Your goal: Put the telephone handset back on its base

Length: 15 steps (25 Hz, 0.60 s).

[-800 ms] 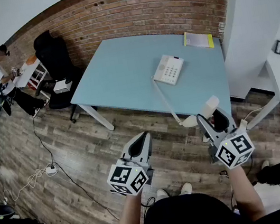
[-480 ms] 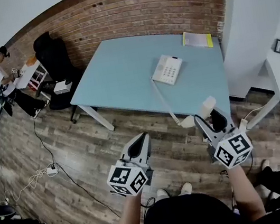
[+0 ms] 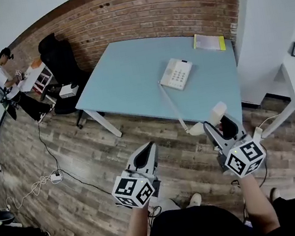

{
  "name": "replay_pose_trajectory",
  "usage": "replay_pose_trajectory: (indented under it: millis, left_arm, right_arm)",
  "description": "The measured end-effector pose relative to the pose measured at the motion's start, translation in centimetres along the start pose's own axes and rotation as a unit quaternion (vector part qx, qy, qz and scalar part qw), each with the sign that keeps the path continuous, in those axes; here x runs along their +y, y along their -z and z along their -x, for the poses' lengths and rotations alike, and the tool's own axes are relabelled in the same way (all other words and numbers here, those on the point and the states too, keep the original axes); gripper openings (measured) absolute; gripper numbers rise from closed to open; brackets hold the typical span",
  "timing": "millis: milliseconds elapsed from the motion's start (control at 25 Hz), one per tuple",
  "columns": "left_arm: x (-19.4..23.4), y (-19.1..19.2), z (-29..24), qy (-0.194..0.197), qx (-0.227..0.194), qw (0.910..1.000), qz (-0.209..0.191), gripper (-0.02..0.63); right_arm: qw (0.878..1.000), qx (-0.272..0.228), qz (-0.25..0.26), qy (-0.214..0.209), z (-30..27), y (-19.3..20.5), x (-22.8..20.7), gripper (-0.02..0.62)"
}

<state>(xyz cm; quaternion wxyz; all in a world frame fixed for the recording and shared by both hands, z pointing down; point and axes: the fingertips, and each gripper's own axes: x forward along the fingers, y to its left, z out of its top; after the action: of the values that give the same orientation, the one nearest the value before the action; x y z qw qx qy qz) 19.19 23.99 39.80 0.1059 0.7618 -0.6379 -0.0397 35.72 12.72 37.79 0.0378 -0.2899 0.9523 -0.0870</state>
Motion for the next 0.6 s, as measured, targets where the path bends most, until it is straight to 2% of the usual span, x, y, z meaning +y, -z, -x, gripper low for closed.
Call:
replay_pose_trajectory:
  millis: [280, 600]
  left_arm:
    - [-0.1, 0.5, 0.2, -0.014, 0.007, 0.9999, 0.002, 0.009]
    - [0.2, 0.3, -0.2, -0.005, 0.007, 1.0000, -0.001, 0.009]
  right_arm:
    - [1.000, 0.001, -0.013, -0.008, -0.1, 0.2, -0.6, 0.239]
    - [1.000, 0.000, -0.016, -0.012, -1.0, 0.4, -0.1, 0.239]
